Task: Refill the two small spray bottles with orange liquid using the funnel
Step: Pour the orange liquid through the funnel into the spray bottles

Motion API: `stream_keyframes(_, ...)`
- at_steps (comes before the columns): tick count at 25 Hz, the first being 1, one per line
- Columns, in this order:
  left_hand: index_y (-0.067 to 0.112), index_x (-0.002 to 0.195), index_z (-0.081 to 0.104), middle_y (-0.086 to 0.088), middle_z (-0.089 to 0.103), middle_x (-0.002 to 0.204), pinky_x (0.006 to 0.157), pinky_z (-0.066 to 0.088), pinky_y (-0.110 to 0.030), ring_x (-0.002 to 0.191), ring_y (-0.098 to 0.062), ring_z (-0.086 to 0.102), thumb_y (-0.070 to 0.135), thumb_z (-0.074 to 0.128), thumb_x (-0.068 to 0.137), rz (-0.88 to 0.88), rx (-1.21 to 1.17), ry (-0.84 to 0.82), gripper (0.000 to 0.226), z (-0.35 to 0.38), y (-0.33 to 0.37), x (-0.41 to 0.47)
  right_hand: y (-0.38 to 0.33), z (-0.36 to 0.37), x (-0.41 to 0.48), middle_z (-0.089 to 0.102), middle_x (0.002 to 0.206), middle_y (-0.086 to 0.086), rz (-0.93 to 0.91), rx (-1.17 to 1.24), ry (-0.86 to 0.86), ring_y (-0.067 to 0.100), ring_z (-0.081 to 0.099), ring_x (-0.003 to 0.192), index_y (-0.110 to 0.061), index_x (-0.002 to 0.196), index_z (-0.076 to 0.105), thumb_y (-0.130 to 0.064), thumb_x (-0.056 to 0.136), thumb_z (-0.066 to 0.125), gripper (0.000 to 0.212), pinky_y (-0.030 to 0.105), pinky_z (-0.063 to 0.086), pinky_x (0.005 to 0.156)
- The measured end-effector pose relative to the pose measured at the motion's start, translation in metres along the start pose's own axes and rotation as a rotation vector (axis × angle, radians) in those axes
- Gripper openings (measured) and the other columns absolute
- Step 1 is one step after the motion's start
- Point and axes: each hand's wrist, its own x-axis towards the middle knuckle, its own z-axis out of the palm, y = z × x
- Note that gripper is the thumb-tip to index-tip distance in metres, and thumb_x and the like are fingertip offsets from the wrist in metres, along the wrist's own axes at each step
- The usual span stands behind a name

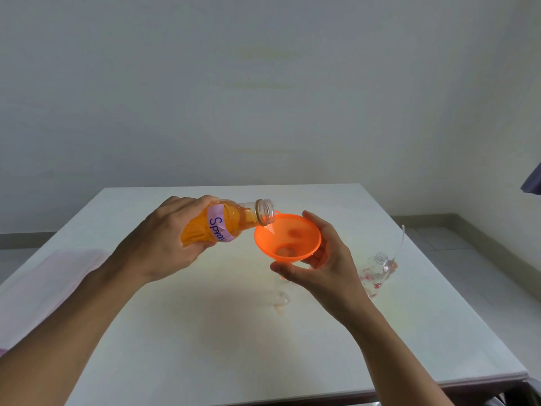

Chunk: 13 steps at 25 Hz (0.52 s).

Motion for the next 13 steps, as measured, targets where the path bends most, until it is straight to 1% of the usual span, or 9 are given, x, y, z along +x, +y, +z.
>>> stream_keyframes(2, 0.031, 0.134, 0.049, 0.013, 0.060, 0.116, 0.077, 0.050, -0.030, 0.104, -0.011, 0.048, 0.026, 0.084, 0.073, 0.016, 0.035, -0.006, 0.071, -0.0008, -0.0009, 0.0022, -0.0003, 0.0008, -0.0001, 0.048, 0.127, -0.031, -0.004, -0.006, -0.005, -0.016, 0.058, 0.107, -0.041, 0.142, 0.042, -0.039, 0.057, 0.094, 0.100, 0.010, 0.055, 0.079)
stream_keyframes(4, 0.030, 0.135, 0.049, 0.010, 0.060, 0.119, 0.078, 0.053, -0.034, 0.107, -0.013, 0.048, 0.024, 0.084, 0.072, 0.020, 0.052, 0.005, 0.072, -0.0016, -0.0012, 0.0035, -0.0014, 0.0012, -0.0003, 0.046, 0.127, -0.033, -0.004, -0.006, -0.007, -0.012, 0.060, 0.106, -0.041, 0.142, 0.041, -0.044, 0.054, 0.091, 0.101, 0.009, 0.054, 0.078)
stream_keyframes(6, 0.029, 0.136, 0.048, 0.009, 0.060, 0.121, 0.078, 0.053, -0.037, 0.110, -0.014, 0.048, 0.022, 0.084, 0.072, 0.023, 0.063, 0.011, 0.073, -0.0031, -0.0014, 0.0042, -0.0010, 0.0011, 0.0000, 0.047, 0.128, -0.032, -0.002, -0.008, -0.008, -0.007, 0.062, 0.106, -0.040, 0.143, 0.041, -0.039, 0.057, 0.094, 0.101, 0.010, 0.055, 0.080)
stream_keyframes(7, 0.029, 0.136, 0.048, 0.008, 0.060, 0.122, 0.079, 0.054, -0.038, 0.112, -0.014, 0.048, 0.022, 0.084, 0.072, 0.031, 0.072, 0.013, 0.073, -0.0038, -0.0021, 0.0046, -0.0005, 0.0011, 0.0002, 0.047, 0.128, -0.032, -0.001, -0.007, -0.009, -0.007, 0.062, 0.106, -0.040, 0.143, 0.042, -0.035, 0.059, 0.095, 0.100, 0.011, 0.055, 0.081)
stream_keyframes(10, 0.028, 0.137, 0.047, 0.006, 0.060, 0.125, 0.079, 0.055, -0.041, 0.115, -0.016, 0.048, 0.026, 0.083, 0.074, 0.052, 0.103, 0.013, 0.073, -0.0061, -0.0038, 0.0068, -0.0002, 0.0011, 0.0008, 0.047, 0.126, -0.033, -0.004, -0.012, -0.012, -0.013, 0.059, 0.106, -0.040, 0.143, 0.041, -0.032, 0.061, 0.096, 0.099, 0.010, 0.055, 0.081)
stream_keyframes(13, 0.028, 0.138, 0.046, 0.007, 0.060, 0.125, 0.076, 0.056, -0.042, 0.114, -0.017, 0.049, 0.029, 0.082, 0.074, 0.067, 0.132, 0.015, 0.073, -0.0084, -0.0043, 0.0095, -0.0014, 0.0012, 0.0015, 0.046, 0.124, -0.034, -0.003, -0.018, -0.010, -0.020, 0.056, 0.105, -0.039, 0.143, 0.041, -0.031, 0.061, 0.095, 0.099, 0.007, 0.054, 0.077)
